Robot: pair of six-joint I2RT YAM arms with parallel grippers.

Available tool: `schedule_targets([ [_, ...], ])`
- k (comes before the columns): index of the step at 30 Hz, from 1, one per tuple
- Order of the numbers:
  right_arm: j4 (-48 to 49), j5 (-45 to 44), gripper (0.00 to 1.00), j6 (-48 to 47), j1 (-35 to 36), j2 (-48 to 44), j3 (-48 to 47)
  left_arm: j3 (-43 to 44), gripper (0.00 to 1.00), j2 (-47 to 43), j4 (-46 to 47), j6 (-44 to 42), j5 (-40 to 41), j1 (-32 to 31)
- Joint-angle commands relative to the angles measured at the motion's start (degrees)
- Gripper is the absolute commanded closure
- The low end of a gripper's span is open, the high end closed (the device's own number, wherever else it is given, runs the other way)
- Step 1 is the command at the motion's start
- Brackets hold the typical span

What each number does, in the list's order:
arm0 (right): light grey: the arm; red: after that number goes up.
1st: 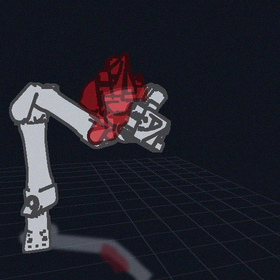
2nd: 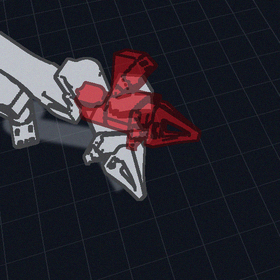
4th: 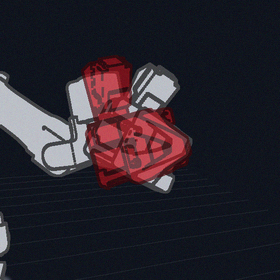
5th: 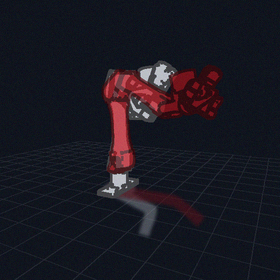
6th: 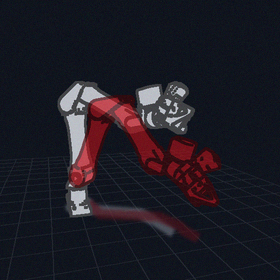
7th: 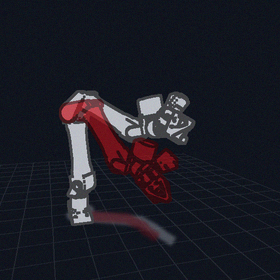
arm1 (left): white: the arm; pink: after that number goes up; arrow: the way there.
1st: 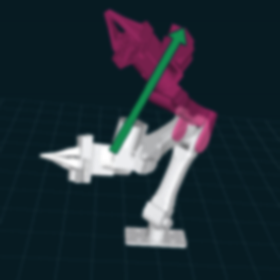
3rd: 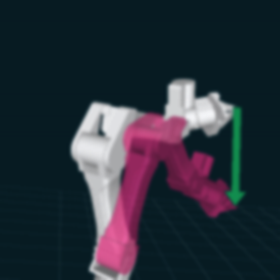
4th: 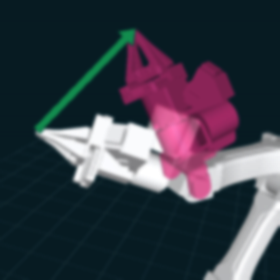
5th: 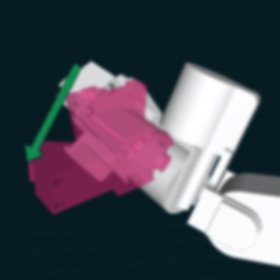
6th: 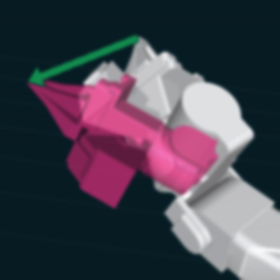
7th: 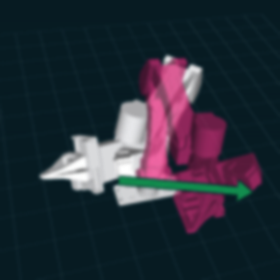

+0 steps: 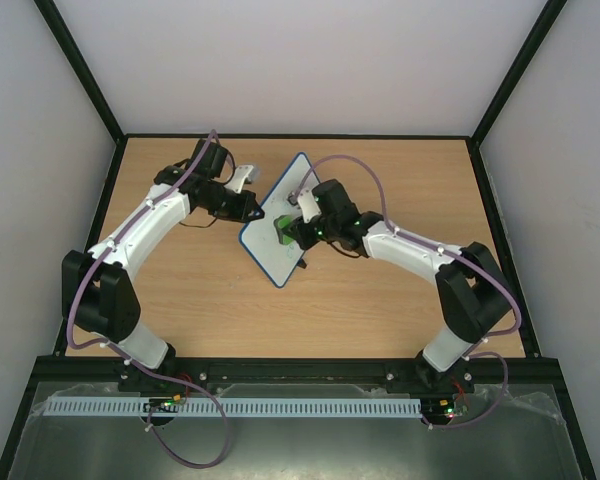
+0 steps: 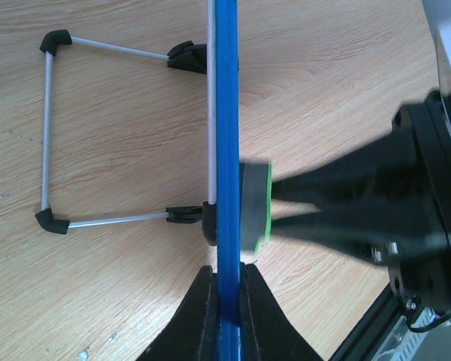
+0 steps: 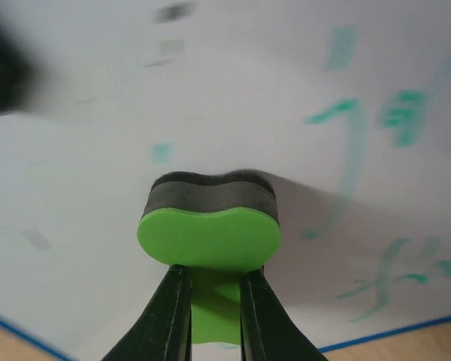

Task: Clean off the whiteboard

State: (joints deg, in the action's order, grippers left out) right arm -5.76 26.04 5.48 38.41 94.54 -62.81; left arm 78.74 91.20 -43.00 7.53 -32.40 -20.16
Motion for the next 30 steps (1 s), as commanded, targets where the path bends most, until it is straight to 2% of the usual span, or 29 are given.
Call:
schedule_targets([
  [1, 4.7, 6.1, 0.98, -1.5, 5.5, -2.4, 0.9, -0.6, 0.97, 1.9, -3.9, 2.0, -4.5, -2.2],
  [4, 4.4, 5.5, 0.98, -0.4, 5.7, -2.4, -0.8, -0.5, 0.97, 2.2, -3.9, 2.0, -4.5, -2.2],
  [6, 4.1, 1.9, 0.98, 0.4, 5.3, -1.5, -2.0, -0.5, 0.97, 2.4, -3.9, 2.0, -4.6, -2.2],
  [10, 2.5, -4.2, 0.98, 6.2, 0.5, 3.1, -4.5, -0.2, 0.97, 2.5, -4.0, 2.0, -4.8, -2.2],
  [14, 2.4, -0.7, 0.98, 8.4, -5.3, 6.6, -5.3, -0.1, 0.97, 2.6, -3.9, 2.0, -4.9, -2.2],
  [18, 3.5, 5.8, 0.98, 6.6, -5.5, 6.1, -4.5, -0.2, 0.97, 2.6, -4.0, 1.9, -4.8, -2.2],
  [21, 3.3, 7.5, 0.98, 4.4, -3.2, 4.6, -4.5, -0.2, 0.97, 2.5, -4.0, 1.9, -4.7, -2.2],
  [30, 3.1, 4.6, 0.98, -3.0, 9.0, -2.2, 1.0, 0.1, 0.97, 3.1, -4.0, 2.0, -4.6, -2.3],
])
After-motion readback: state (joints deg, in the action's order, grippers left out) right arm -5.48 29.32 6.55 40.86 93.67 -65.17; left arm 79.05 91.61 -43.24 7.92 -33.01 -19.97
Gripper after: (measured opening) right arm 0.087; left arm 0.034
